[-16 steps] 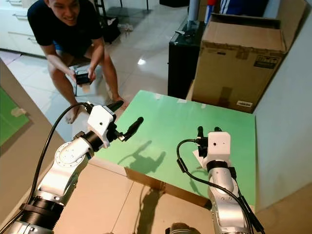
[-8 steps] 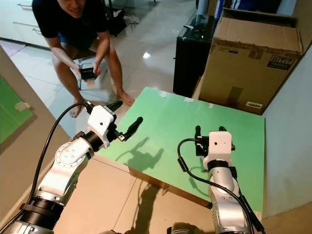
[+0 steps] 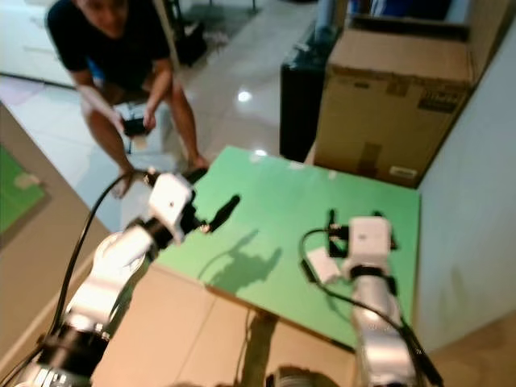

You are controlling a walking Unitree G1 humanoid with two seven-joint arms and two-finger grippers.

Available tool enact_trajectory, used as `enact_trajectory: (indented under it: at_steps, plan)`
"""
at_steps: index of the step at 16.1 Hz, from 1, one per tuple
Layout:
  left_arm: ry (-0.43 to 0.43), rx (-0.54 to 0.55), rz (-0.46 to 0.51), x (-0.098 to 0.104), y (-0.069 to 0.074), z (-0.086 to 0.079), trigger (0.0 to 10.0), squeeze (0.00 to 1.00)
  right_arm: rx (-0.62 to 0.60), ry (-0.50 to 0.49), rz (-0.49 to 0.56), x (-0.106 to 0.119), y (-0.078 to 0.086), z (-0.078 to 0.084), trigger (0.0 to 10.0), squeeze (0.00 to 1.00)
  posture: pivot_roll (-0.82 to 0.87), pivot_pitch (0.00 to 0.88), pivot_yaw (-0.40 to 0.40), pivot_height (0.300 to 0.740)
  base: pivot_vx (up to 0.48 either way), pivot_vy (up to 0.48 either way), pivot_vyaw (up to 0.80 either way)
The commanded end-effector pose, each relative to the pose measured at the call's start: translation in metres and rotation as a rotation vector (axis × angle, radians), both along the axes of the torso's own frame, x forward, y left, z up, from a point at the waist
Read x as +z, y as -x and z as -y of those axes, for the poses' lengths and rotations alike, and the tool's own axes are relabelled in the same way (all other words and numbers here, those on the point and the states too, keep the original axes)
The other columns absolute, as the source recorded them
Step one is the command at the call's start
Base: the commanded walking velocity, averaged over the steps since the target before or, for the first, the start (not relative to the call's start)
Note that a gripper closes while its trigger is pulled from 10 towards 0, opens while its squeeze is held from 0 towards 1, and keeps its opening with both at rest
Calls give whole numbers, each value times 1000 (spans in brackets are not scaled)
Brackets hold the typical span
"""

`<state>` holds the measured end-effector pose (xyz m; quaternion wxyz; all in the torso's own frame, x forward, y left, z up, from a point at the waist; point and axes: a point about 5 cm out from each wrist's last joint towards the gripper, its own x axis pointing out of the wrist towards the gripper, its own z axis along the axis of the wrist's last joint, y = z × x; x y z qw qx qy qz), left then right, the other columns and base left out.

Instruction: Setting the table

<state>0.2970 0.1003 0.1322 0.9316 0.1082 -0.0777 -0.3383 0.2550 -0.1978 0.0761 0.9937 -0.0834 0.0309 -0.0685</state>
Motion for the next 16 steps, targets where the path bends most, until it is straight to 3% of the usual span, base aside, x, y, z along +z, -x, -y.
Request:
enact_trajectory:
  at_steps: [1, 5, 16]
  plan:
    - [-22, 18, -15, -5, 1, -8, 10000, 0, 13, -13, -6, -1, -1, -6, 10000, 0, -215, 62, 78, 705, 0, 0, 0]
    - [-29, 14, -13, -5, 1, -8, 10000, 0, 28, 1, -5, -1, -1, -8, 10000, 0, -213, 57, 77, 673, 0, 0, 0]
    - [-40, 31, -12, -6, -2, -7, 10000, 0, 20, -5, -7, 0, -5, -9, 10000, 0, -217, 56, 80, 658, 0, 0, 0]
